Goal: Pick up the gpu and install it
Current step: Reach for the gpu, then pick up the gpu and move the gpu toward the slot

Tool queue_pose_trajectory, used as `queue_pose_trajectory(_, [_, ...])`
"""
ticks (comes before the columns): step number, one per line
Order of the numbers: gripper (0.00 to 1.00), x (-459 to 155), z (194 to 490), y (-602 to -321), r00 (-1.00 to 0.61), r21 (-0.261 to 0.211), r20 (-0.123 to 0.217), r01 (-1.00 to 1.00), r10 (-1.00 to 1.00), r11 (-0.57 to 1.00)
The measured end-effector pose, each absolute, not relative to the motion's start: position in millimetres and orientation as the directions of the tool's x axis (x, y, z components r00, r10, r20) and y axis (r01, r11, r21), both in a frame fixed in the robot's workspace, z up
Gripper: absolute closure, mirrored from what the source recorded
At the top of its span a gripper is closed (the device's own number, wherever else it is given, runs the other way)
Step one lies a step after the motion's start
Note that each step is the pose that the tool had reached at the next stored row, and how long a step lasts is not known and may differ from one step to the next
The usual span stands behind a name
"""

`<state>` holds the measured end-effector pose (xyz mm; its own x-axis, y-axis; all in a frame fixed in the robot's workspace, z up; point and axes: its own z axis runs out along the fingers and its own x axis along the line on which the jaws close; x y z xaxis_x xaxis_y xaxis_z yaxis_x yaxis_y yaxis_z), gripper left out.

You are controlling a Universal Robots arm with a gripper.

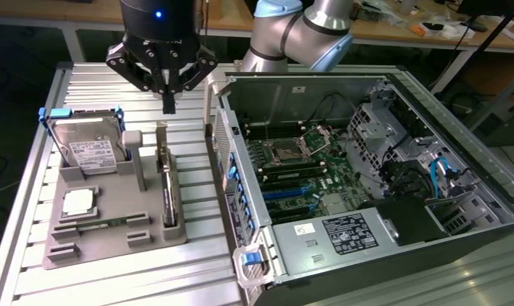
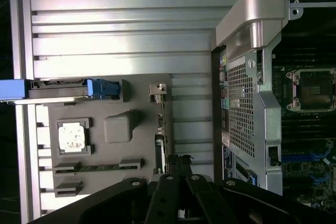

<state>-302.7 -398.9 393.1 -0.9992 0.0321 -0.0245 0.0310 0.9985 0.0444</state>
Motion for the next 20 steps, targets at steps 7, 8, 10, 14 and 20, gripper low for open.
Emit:
queue_pose_trajectory(7, [0.89, -309.9, 393.0, -398.9, -0.999, 0.044, -0.025, 0.028, 0.029, 0.999])
queue_pose_trajectory(8, [0.89, -309.9, 393.0, -398.9, -0.999, 0.044, -0.024, 0.028, 0.029, 0.999])
queue_pose_trajectory(10, [0.89, -310.0, 393.1, -398.9, -0.999, 0.044, -0.024, 0.028, 0.029, 0.999])
queue_pose_trajectory(14, [0.89, -310.0, 393.1, -398.9, -0.999, 0.044, -0.024, 0.028, 0.029, 0.999])
queue_pose_trajectory(20, [0.89, -310.0, 393.1, -399.0, -0.999, 0.044, -0.024, 0.028, 0.029, 0.999])
